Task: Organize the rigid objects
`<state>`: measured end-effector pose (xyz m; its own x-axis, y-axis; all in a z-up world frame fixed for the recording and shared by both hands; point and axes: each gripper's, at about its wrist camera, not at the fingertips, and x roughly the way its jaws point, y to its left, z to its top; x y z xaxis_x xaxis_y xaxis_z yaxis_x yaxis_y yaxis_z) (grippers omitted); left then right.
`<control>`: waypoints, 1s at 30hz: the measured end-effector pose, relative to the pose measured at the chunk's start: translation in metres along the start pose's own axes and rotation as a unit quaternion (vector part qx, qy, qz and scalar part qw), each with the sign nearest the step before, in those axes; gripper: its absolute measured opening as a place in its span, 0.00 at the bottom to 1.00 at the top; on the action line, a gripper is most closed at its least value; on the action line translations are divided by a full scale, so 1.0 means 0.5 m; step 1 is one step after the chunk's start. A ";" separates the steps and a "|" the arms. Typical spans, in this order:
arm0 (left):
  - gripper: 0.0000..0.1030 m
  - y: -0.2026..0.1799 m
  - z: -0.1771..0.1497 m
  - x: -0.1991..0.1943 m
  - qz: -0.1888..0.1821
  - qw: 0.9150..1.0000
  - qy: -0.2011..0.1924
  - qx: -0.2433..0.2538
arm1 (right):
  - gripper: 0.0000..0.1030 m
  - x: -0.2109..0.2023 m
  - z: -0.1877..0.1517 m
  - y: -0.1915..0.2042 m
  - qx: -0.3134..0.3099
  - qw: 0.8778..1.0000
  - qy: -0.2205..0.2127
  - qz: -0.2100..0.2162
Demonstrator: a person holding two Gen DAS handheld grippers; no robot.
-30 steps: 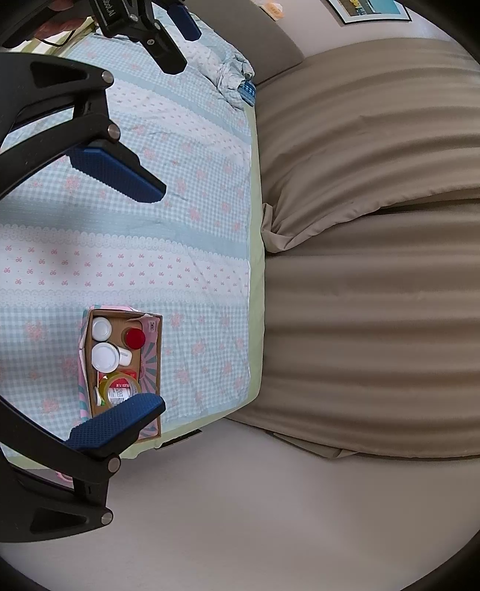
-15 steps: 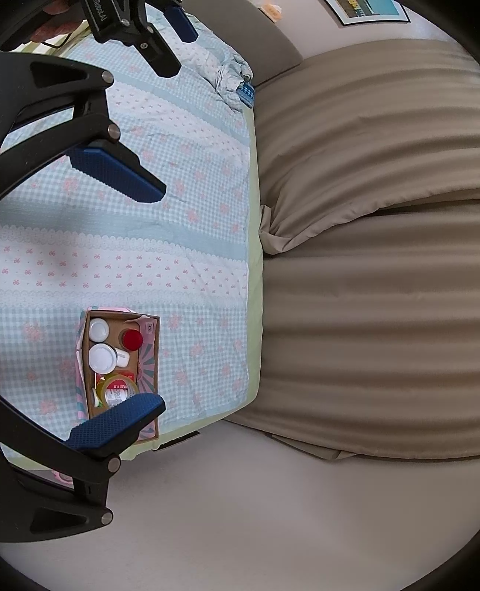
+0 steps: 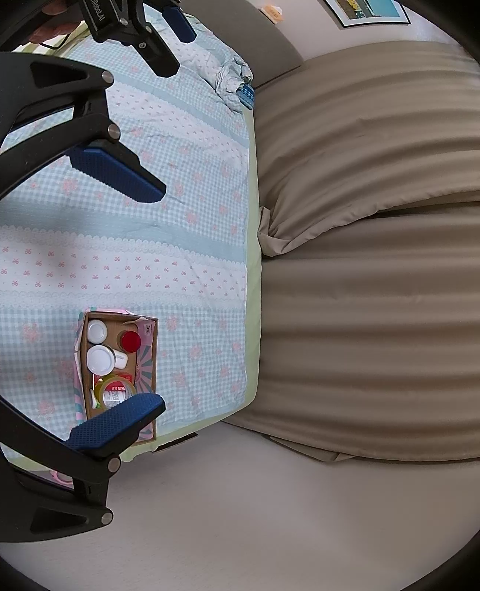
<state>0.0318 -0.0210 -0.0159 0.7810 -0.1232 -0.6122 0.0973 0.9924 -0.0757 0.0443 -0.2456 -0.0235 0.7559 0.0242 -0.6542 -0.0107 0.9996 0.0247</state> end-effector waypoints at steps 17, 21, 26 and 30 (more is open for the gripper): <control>1.00 -0.028 -0.001 -0.026 0.036 0.998 -0.048 0.014 | 1.00 0.001 0.000 -0.006 -0.002 1.000 -0.003 0.002; 1.00 -0.040 -0.001 -0.038 0.059 0.995 -0.072 0.019 | 1.00 0.000 0.007 -0.006 -0.002 1.000 -0.007 0.002; 1.00 -0.043 -0.005 -0.045 0.062 0.995 -0.077 0.018 | 1.00 0.001 0.011 -0.007 0.002 1.000 -0.010 0.003; 1.00 -0.037 -0.009 -0.042 0.050 0.996 -0.074 0.011 | 1.00 0.002 0.008 -0.009 0.006 1.000 -0.011 0.004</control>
<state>0.0107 -0.0369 -0.0054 0.8697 -0.0241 -0.4930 0.0263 0.9997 -0.0024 0.0476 -0.2501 -0.0215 0.7698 0.0311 -0.6375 -0.0082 0.9992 0.0388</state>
